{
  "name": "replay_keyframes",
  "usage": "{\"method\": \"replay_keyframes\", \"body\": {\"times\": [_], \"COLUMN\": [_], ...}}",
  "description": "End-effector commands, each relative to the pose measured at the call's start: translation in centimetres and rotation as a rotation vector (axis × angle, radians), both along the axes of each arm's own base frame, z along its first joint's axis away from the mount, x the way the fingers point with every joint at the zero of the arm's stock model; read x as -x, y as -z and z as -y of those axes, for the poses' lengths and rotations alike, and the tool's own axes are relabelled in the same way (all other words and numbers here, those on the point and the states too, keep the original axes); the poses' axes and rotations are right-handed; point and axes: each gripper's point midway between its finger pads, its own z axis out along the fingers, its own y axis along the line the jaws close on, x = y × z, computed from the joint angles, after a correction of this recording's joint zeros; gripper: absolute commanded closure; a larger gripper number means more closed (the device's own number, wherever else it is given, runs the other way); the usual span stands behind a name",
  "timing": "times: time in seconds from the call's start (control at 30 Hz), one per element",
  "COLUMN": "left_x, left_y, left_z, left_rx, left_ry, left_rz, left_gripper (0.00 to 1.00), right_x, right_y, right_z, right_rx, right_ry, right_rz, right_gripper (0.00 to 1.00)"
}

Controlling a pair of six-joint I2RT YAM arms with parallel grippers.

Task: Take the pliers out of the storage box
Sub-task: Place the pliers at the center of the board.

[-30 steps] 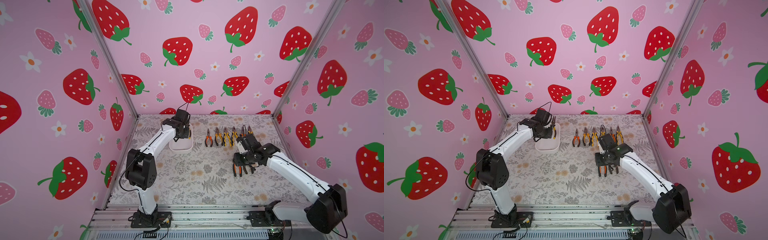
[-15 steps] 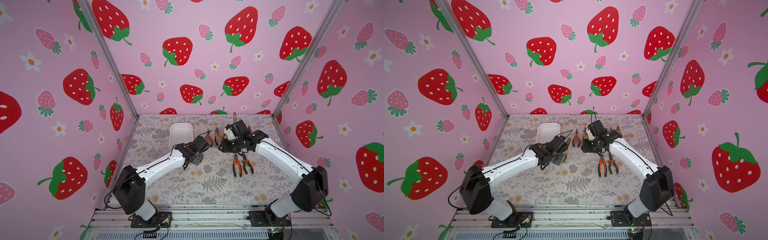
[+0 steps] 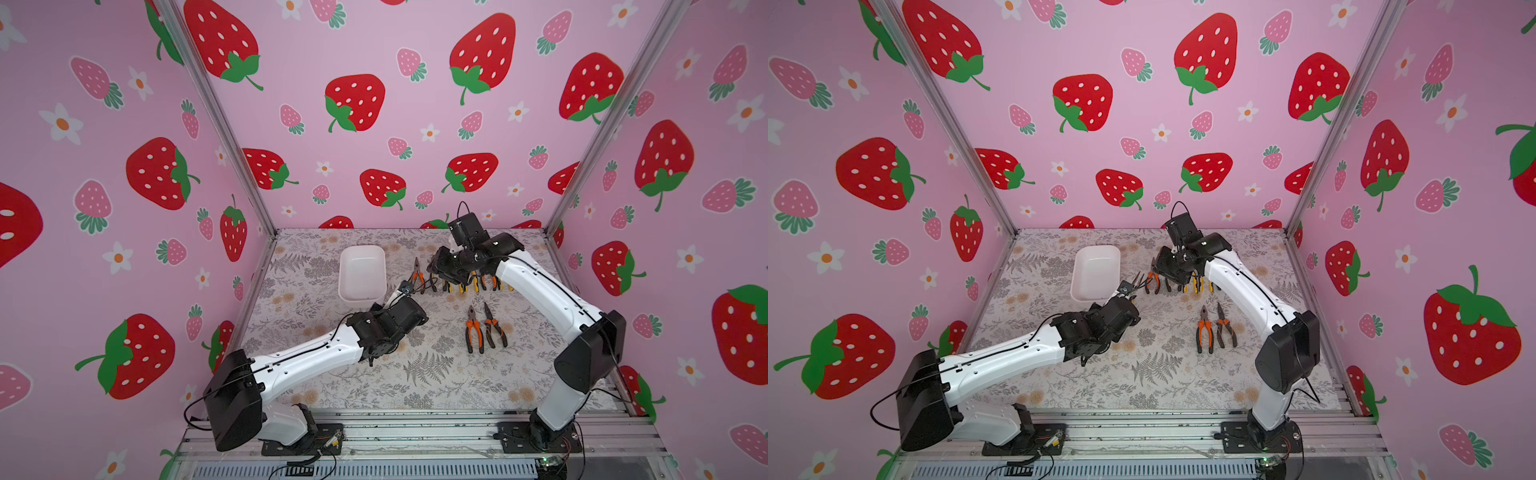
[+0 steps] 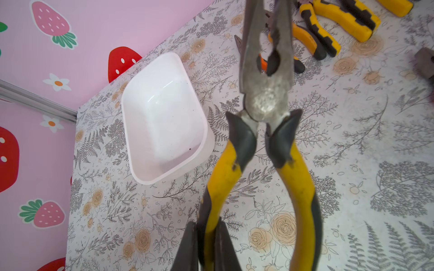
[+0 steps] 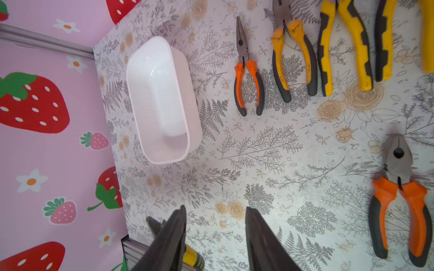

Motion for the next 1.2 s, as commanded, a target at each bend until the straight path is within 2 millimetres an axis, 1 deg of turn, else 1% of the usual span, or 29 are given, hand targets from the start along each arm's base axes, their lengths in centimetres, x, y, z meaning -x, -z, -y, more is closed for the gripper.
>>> {"method": "replay_keyframes", "body": {"times": [0.0,0.13,0.33,0.5,0.6,0.77,0.83,0.87,1.0,1.17], "left_x": [-0.8,-0.7,-0.8,-0.9,-1.0,-0.8,-0.8,-0.8,-0.8,-0.8], "left_y": [-1.1,-1.0,-1.3,-1.3,-1.3,-1.0,-1.0,-1.0,-1.1,-1.0], "left_z": [-0.2,0.0,0.4,0.6,0.8,0.8,0.8,0.8,1.0,1.2], "left_rx": [0.017,0.017,0.026,0.024,0.028,0.031,0.034,0.035,0.036,0.035], "left_ry": [-0.049,-0.045,-0.042,-0.036,-0.034,-0.034,-0.035,-0.035,-0.029,-0.024], "left_rz": [0.072,0.071,0.076,0.071,0.072,0.062,0.061,0.061,0.06,0.054], "left_gripper": [1.0,1.0,1.0,1.0,1.0,1.0,1.0,1.0,1.0,1.0], "right_x": [0.7,0.8,1.2,1.4,1.5,0.8,0.5,0.5,0.8,0.9], "right_y": [-0.4,-0.3,0.4,0.5,0.2,-0.9,-1.4,-1.5,-1.2,-2.9], "right_z": [-0.1,-1.2,-3.2,-4.7,-4.9,-3.1,-3.0,-3.1,-4.1,-5.1], "right_rx": [0.018,0.064,0.041,0.022,0.023,0.076,0.07,0.061,0.038,0.028], "right_ry": [0.055,0.025,-0.018,-0.055,-0.059,0.012,0.02,0.018,-0.013,-0.053], "right_rz": [-0.061,-0.07,-0.085,-0.08,-0.065,0.0,0.025,0.03,0.008,0.105], "right_gripper": [0.53,0.49,0.49,0.49,0.49,0.49,0.49,0.49,0.49,0.49]}}
